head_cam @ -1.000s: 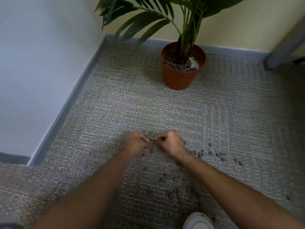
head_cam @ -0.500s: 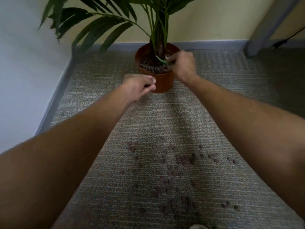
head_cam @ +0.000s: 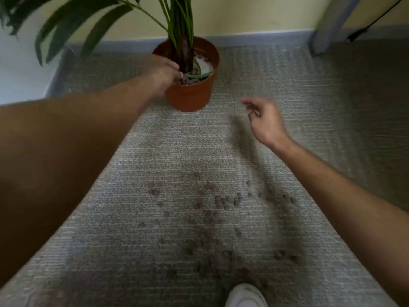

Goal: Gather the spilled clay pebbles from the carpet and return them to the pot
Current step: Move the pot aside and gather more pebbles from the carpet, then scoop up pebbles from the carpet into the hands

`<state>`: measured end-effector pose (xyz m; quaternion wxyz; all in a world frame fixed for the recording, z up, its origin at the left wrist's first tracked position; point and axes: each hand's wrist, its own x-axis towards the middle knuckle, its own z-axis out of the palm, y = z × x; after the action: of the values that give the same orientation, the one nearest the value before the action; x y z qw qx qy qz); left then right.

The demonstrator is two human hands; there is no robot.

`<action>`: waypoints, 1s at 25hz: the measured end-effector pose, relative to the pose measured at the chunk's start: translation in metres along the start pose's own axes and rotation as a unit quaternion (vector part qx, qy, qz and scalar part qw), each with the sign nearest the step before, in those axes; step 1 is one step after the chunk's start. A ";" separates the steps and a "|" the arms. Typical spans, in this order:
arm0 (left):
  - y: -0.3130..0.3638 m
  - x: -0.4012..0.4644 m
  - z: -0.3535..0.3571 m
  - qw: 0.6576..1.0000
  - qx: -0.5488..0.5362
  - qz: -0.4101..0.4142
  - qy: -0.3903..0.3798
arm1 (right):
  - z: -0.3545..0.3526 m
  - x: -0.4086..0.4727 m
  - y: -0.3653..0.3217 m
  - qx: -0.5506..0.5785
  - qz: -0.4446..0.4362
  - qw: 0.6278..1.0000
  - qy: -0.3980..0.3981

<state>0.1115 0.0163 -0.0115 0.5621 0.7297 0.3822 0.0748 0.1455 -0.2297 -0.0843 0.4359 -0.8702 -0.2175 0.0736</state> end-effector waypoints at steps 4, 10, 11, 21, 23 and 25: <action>-0.014 0.002 -0.003 0.982 0.144 0.116 0.047 | -0.024 -0.069 0.059 -0.029 0.071 0.997 -0.019; -0.114 -0.105 0.021 0.927 0.230 0.295 0.013 | -0.043 -0.195 0.105 -0.243 0.045 0.968 -0.040; -0.142 -0.135 0.026 0.904 0.296 0.305 -0.043 | -0.044 -0.219 0.112 -0.296 0.060 0.953 -0.037; -0.290 -0.276 0.035 0.760 0.566 0.242 -0.207 | 0.004 -0.335 0.114 -0.376 0.195 0.898 -0.119; -0.283 -0.266 0.043 0.748 0.570 0.250 -0.230 | 0.017 -0.327 0.101 -0.368 0.149 0.904 -0.161; -0.270 -0.255 0.055 0.728 0.567 0.288 -0.255 | 0.027 -0.314 0.083 -0.340 0.044 0.912 -0.226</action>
<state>-0.1643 -0.1689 -0.1869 0.0718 0.9793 -0.0330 -0.1861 -0.1179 -0.3927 -0.1857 0.0488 -0.9346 -0.2834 0.2094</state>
